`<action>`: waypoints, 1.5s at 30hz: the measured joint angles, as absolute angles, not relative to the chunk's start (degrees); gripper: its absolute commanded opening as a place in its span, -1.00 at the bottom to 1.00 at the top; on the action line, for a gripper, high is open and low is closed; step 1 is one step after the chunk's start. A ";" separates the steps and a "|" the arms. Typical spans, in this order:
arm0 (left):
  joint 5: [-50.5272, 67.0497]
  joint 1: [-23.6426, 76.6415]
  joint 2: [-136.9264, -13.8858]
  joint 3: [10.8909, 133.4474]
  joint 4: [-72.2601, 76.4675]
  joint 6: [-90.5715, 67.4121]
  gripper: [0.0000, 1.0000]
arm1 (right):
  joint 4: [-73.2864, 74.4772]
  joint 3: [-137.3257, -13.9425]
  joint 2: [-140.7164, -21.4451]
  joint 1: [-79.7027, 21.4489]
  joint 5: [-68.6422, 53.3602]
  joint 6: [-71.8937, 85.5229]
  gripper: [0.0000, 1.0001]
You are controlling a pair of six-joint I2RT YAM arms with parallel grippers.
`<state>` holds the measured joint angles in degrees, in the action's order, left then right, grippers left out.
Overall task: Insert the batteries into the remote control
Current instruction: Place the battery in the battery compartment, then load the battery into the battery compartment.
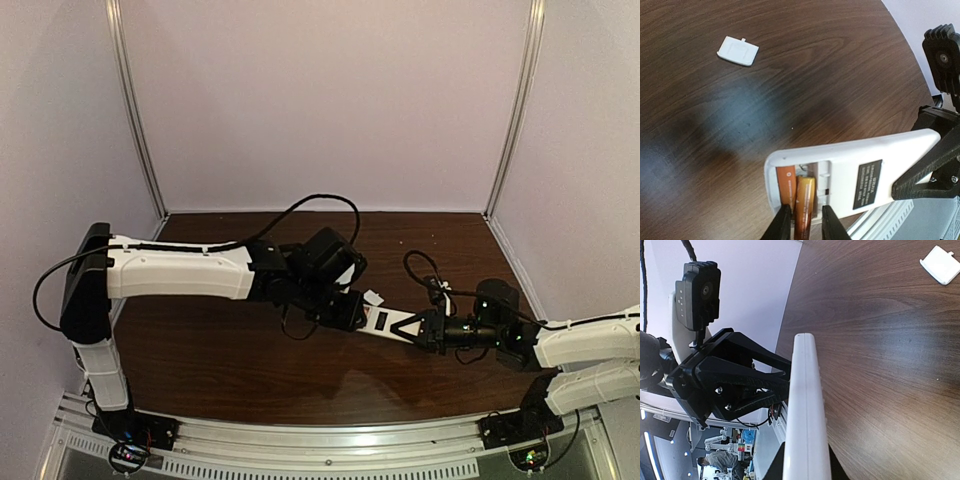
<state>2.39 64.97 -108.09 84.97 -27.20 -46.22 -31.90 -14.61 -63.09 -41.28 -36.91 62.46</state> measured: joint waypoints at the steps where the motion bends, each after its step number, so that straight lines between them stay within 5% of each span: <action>1: 2.44 64.97 -108.09 84.97 -27.16 -46.22 -0.54 | -32.05 -14.50 -63.09 -41.28 -36.91 62.76 -1.00; 16: 0.38 64.86 -100.99 81.25 -23.62 -39.16 0.40 | -35.38 -13.50 -63.35 -41.30 -38.35 64.84 -1.00; 20: 0.95 64.86 -96.90 78.46 -20.49 -34.68 0.93 | -35.38 -13.50 -63.33 -41.30 -39.35 64.90 -1.00; 31: 4.23 64.53 -76.82 60.20 -11.55 -11.22 0.95 | -35.20 -13.65 -63.26 -41.30 -45.80 64.75 -1.00; 45: 12.88 65.73 -79.44 54.74 -7.11 5.56 0.95 | -34.26 -18.85 -65.47 -43.57 -53.91 63.48 -1.00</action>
<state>12.88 65.73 -79.44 54.74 -7.11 5.56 -34.26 -18.85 -65.47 -43.57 -53.91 63.48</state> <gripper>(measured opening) 0.974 0.174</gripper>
